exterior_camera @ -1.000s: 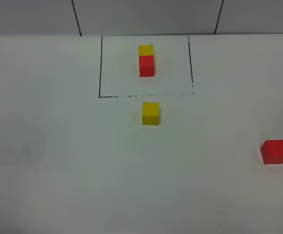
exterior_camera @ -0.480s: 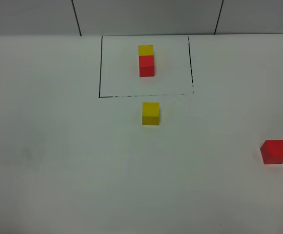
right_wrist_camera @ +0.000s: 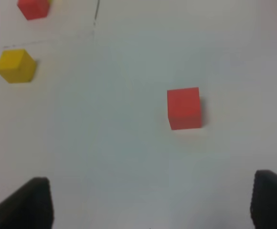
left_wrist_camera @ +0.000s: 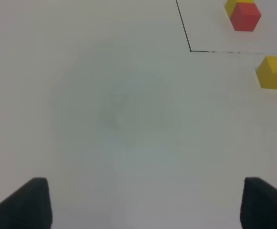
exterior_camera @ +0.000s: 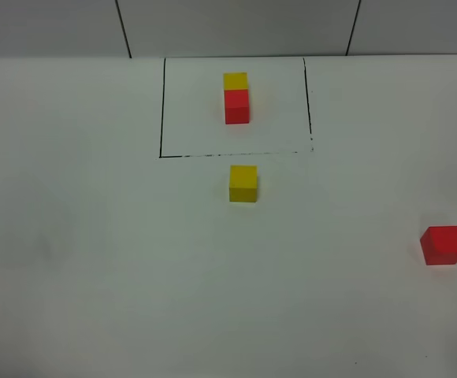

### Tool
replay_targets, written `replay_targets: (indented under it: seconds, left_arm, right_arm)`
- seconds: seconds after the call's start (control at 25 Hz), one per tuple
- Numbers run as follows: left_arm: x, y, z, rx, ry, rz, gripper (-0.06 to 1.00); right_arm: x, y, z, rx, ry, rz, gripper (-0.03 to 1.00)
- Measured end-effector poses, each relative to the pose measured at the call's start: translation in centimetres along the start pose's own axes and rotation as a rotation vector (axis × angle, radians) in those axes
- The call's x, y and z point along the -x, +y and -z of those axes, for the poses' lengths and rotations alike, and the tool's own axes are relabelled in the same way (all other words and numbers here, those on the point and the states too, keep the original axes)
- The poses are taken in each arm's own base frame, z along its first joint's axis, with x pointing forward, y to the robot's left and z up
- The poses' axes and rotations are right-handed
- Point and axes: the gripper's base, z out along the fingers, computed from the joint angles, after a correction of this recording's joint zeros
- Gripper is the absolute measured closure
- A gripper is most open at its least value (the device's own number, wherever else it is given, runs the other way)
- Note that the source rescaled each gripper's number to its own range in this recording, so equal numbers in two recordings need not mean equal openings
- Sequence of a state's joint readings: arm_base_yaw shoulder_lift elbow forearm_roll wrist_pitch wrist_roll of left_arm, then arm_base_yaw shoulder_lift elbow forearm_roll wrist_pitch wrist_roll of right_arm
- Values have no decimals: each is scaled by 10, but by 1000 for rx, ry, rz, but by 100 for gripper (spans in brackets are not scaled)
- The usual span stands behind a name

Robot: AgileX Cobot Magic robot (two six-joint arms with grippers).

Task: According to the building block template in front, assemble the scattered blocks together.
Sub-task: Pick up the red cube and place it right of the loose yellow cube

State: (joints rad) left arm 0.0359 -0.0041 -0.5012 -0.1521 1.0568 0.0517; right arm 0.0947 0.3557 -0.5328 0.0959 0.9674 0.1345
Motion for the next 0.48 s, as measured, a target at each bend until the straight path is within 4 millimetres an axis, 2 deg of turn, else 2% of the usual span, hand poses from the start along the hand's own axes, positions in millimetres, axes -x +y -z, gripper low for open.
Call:
replay_targets:
  seconds: [0.08, 0.24, 0.36, 0.48]
  left_arm:
    - [0, 0, 0, 0, 0, 0, 23]
    - [0, 0, 0, 0, 0, 0, 23]
    - [0, 0, 0, 0, 0, 0, 23]
    - [0, 0, 0, 0, 0, 0, 23]
  right_arm:
    - [26, 2, -25, -24, 72, 14, 22]
    - [68, 3, -92, -70, 255, 69, 22]
    - [78, 0, -145, -90, 420, 68, 22]
    - [72, -4, -184, -106, 537, 61, 22]
